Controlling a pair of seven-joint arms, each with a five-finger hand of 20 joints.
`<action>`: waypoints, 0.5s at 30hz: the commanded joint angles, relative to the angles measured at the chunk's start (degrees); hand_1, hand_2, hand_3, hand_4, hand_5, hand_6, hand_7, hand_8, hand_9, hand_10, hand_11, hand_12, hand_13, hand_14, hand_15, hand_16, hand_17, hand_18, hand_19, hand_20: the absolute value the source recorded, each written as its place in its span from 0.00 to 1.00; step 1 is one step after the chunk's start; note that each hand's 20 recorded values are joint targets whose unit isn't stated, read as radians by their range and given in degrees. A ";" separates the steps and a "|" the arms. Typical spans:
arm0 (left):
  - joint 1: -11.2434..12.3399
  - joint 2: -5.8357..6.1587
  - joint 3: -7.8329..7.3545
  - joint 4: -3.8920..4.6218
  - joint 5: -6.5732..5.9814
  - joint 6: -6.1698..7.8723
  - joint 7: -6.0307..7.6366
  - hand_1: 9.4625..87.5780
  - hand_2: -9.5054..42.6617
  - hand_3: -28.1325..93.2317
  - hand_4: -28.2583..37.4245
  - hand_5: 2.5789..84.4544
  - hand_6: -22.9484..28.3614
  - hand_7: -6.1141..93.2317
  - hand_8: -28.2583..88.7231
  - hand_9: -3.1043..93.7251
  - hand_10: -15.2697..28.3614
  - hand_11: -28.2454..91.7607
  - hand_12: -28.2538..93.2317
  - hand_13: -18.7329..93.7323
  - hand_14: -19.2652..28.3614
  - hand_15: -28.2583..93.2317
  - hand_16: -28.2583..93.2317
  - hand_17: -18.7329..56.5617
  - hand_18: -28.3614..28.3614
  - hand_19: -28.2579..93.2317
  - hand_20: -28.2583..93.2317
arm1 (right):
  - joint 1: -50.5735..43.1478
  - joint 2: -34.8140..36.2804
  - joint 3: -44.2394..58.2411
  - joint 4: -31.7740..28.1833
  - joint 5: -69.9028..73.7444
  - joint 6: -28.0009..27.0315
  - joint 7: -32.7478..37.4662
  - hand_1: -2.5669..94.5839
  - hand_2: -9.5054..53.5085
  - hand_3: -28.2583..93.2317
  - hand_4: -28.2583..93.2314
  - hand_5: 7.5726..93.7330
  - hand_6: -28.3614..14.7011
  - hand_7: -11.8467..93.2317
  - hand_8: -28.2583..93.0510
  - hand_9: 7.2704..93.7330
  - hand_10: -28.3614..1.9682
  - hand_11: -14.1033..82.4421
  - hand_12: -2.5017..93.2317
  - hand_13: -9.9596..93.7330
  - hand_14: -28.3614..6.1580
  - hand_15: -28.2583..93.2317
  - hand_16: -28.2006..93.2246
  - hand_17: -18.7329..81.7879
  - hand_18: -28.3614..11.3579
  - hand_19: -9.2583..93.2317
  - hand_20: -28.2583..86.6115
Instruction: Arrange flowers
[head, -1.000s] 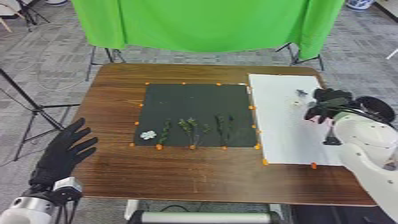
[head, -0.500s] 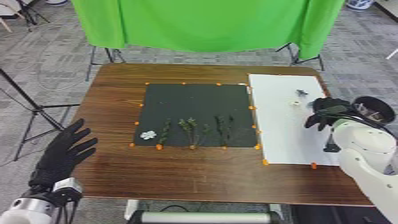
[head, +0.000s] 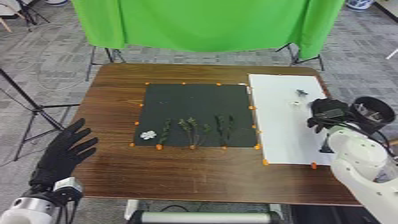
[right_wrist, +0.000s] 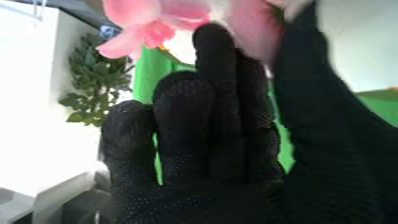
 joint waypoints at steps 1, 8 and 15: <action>0.10 -0.35 -0.05 0.15 0.15 -0.74 -0.81 0.21 0.13 0.81 0.06 0.25 0.49 0.28 0.14 0.25 0.61 0.39 0.37 0.35 0.75 0.48 0.24 0.13 0.89 0.59 0.31 | -0.68 0.75 -0.28 0.08 -1.80 0.98 0.13 0.52 0.01 0.92 0.00 0.66 0.75 0.60 0.25 0.91 0.83 0.31 0.49 0.81 0.71 0.83 0.46 0.55 0.22 0.99 0.66; -0.37 -0.57 -0.13 0.23 0.46 -1.15 -1.48 0.21 0.13 0.81 0.06 0.25 0.49 0.28 0.14 0.25 0.61 0.39 0.37 0.35 0.75 0.48 0.24 0.13 0.89 0.59 0.31 | 0.38 0.09 -0.90 -1.18 -2.83 2.26 -0.73 0.52 0.00 0.93 0.00 0.69 0.73 0.58 0.27 0.93 0.83 0.31 0.50 0.82 0.72 0.83 0.46 0.55 0.21 1.00 0.66; -0.72 -0.64 0.00 0.41 0.67 -1.55 -1.88 0.21 0.13 0.81 0.06 0.25 0.49 0.28 0.14 0.25 0.61 0.39 0.37 0.35 0.75 0.48 0.24 0.13 0.90 0.59 0.31 | 8.28 -2.39 -7.09 -3.52 -4.82 4.66 -4.30 0.51 0.00 0.94 0.00 0.70 0.72 0.58 0.27 0.94 0.83 0.31 0.51 0.82 0.72 0.83 0.47 0.56 0.21 1.00 0.66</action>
